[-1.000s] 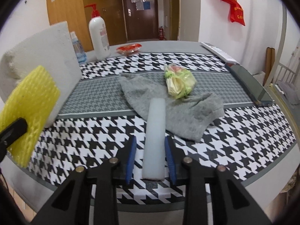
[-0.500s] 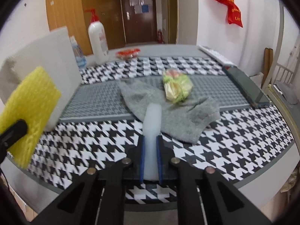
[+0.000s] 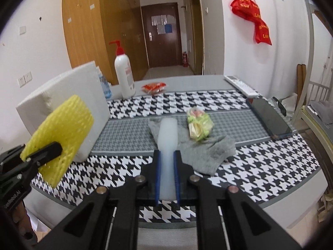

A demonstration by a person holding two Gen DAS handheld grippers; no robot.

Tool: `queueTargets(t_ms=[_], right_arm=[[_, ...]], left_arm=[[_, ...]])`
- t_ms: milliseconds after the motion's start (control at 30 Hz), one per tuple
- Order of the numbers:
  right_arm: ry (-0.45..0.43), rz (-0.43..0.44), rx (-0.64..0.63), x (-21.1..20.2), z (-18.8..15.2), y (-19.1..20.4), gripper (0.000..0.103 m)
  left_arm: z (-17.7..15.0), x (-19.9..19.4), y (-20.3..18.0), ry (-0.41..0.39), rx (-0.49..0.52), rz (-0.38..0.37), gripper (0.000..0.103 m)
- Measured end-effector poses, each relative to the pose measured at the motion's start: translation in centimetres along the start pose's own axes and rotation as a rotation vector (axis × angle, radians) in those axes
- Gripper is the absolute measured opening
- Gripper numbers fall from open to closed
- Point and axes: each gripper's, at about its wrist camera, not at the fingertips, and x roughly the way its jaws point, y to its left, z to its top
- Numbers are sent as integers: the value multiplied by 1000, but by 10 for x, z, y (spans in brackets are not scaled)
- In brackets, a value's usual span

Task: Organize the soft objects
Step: 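Lift the tube with the right gripper while the left gripper carries the net toward the box, then carry the yellow net over the foam box with the left gripper while the right gripper holds the tube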

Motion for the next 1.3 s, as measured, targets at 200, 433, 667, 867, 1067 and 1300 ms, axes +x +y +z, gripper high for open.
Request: queueTargets(t_ms=[200, 433, 667, 867, 1067, 1300], right_arm=[[-50, 28, -6, -16, 10, -1, 14], [-117, 57, 5, -30, 26, -6, 14], [-166, 99, -21, -39, 40, -2, 14], [-193, 131, -52, -42, 50, 6, 14], [-201, 148, -68, -41, 56, 11, 14], [-217, 181, -80, -40, 64, 17, 14]], left_arm=[[12, -5, -4, -26, 9, 4, 11], [28, -11, -2, -54, 7, 19, 11], [42, -20, 1, -91, 9, 51, 11], [47, -25, 7, -106, -6, 85, 11], [51, -31, 10, -125, -2, 107, 11], [57, -40, 16, -148, -10, 112, 11]])
